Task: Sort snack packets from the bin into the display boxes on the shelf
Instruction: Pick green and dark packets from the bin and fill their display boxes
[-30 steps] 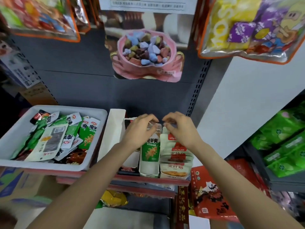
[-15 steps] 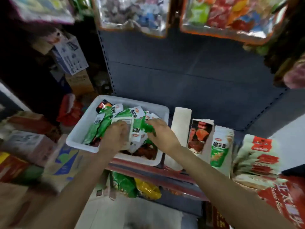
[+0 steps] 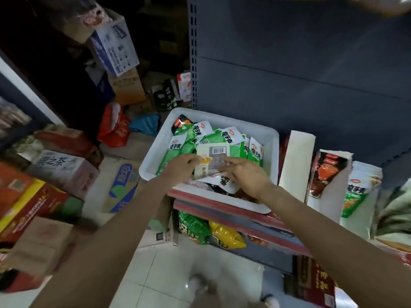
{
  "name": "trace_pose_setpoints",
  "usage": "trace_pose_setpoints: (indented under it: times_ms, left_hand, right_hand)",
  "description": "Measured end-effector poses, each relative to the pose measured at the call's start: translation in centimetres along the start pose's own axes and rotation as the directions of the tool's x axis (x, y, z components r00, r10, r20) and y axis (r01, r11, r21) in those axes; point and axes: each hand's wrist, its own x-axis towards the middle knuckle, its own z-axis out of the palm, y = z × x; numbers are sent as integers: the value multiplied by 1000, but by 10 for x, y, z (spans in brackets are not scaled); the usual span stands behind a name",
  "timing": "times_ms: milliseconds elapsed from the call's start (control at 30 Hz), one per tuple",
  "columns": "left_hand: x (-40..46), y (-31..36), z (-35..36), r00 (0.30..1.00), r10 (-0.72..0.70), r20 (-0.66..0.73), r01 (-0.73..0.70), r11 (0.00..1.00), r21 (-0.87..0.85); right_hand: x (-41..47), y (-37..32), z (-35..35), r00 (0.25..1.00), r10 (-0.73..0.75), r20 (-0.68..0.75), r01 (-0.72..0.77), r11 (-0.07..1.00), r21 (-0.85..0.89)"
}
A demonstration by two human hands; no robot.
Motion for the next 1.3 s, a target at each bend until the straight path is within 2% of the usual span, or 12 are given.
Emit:
trace_pose_setpoints:
  times_ms: [33, 100, 200, 400, 533, 700, 933, 1100, 1300]
  left_hand:
    - [-2, -1, -2, 999, -29, -15, 28, 999, -35]
    - [-6, 0, -3, 988, -127, -92, 110, 980, -166]
    - [-8, 15, -2, 983, -125, -133, 61, 911, -409]
    - [3, 83, -7, 919, -41, -393, -144, 892, -429]
    - [20, 133, 8, 935, 33, -352, -193, 882, -431]
    - [34, 222, 43, 955, 99, -280, -229, 844, -485]
    - [55, 332, 95, 949, 177, -260, -294, 790, -538]
    - [64, 373, 123, 956, 181, -231, -276, 821, -500]
    - [64, 400, 140, 978, 170, -123, -206, 892, -403]
  right_hand:
    - [1, 2, 0, 999, 33, -30, -30, 997, 78]
    - [0, 6, -4, 982, 145, -122, -95, 935, 341]
    - [-14, 11, -21, 921, 339, -191, -132, 734, 666]
    - [-49, 38, -34, 830, 513, -219, -54, 465, 884]
    - [-87, 74, -46, 805, 545, -234, 32, 355, 934]
    - [-153, 133, -61, 736, 603, -307, 42, 413, 910]
    - [-238, 222, -73, 647, 671, -362, -20, 490, 872]
    - [-274, 261, -76, 666, 640, -382, -45, 546, 837]
    - [-298, 290, -68, 679, 649, -342, -182, 601, 778]
